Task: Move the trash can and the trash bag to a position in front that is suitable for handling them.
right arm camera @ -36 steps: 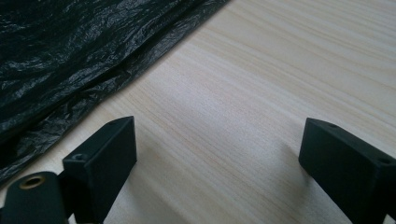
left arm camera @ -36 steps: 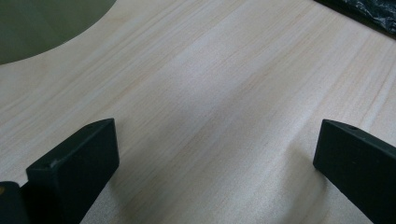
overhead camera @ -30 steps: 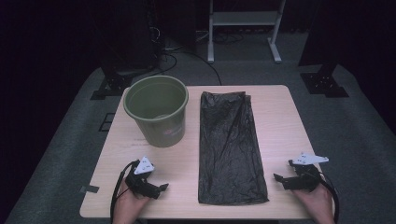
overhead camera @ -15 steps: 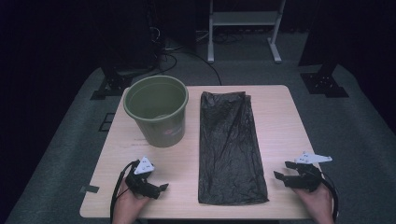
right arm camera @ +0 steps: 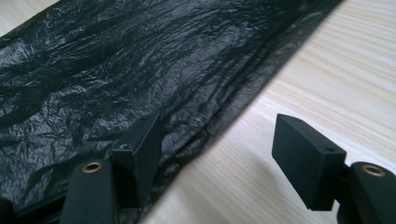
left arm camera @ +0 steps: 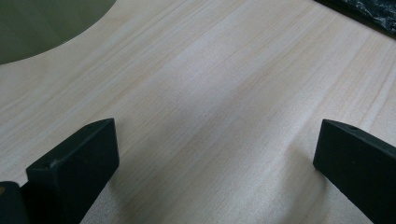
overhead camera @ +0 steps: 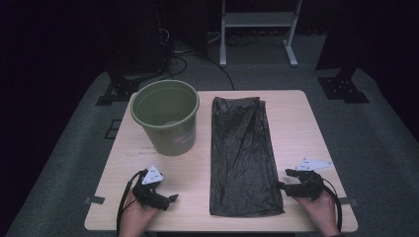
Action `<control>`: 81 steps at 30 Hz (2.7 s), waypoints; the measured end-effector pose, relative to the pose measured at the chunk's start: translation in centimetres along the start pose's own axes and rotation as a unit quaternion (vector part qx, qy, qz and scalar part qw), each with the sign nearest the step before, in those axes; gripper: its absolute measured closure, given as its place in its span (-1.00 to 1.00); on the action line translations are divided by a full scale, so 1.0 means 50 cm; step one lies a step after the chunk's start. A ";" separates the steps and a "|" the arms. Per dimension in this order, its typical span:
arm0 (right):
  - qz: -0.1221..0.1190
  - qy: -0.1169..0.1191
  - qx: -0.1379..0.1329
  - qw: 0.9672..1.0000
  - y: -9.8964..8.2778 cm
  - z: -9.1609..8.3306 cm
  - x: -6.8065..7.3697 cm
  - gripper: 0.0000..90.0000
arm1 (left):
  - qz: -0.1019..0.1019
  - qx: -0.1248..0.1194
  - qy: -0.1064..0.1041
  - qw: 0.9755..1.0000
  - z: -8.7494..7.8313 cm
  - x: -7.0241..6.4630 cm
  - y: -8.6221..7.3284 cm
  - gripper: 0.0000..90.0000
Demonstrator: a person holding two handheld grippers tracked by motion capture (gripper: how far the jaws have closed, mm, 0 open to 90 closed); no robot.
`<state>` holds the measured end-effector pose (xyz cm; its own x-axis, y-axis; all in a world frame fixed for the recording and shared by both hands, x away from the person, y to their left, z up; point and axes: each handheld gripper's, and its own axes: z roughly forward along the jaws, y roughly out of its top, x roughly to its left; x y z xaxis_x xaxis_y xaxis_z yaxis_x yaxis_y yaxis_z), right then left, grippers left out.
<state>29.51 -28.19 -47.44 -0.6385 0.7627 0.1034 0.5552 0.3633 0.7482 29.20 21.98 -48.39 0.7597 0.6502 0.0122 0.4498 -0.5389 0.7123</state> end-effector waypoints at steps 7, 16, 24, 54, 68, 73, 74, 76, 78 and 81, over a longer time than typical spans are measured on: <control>-0.004 0.008 0.010 1.000 0.006 0.020 0.008 -0.27 | 0.000 0.000 0.000 1.000 0.000 0.000 0.000 -1.00; -0.042 -0.016 0.022 0.999 0.013 0.037 0.032 -0.02 | 0.000 0.000 0.000 1.000 0.000 0.000 0.000 -1.00; -0.050 -0.009 0.024 0.998 0.012 0.030 0.035 0.74 | 0.000 0.000 0.000 1.000 0.000 0.000 0.000 -1.00; -0.027 -0.045 0.025 0.998 -0.013 -0.038 -0.028 0.99 | 0.000 0.000 0.000 1.000 0.000 0.000 0.000 -1.00; 0.000 -0.080 0.033 0.996 -0.064 -0.095 -0.069 0.98 | 0.000 0.000 0.000 1.000 0.000 0.000 0.000 -1.00; 0.008 -0.093 0.036 0.995 -0.078 -0.112 -0.081 0.98 | 0.000 0.000 0.000 1.000 0.000 0.000 0.000 -1.00; 0.011 -0.096 0.036 0.995 -0.081 -0.117 -0.084 0.98 | 0.000 0.000 0.000 1.000 0.000 0.000 0.000 -1.00; 0.017 -0.104 0.034 0.994 -0.087 -0.127 -0.092 0.85 | 0.000 0.000 0.000 1.000 0.000 0.000 0.000 -1.00; 0.018 -0.103 0.032 0.994 -0.087 -0.129 -0.093 0.71 | 0.000 0.000 0.000 1.000 0.000 0.000 0.000 -1.00; 0.028 -0.098 0.017 0.995 -0.076 -0.137 -0.089 0.27 | 0.000 0.000 0.000 1.000 0.000 0.000 0.000 -1.00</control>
<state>26.60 -36.64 -46.25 -0.4918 0.8706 0.0121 0.6064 0.3325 0.7223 29.21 21.98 -48.40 0.7599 0.6499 0.0125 0.4494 -0.5391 0.7123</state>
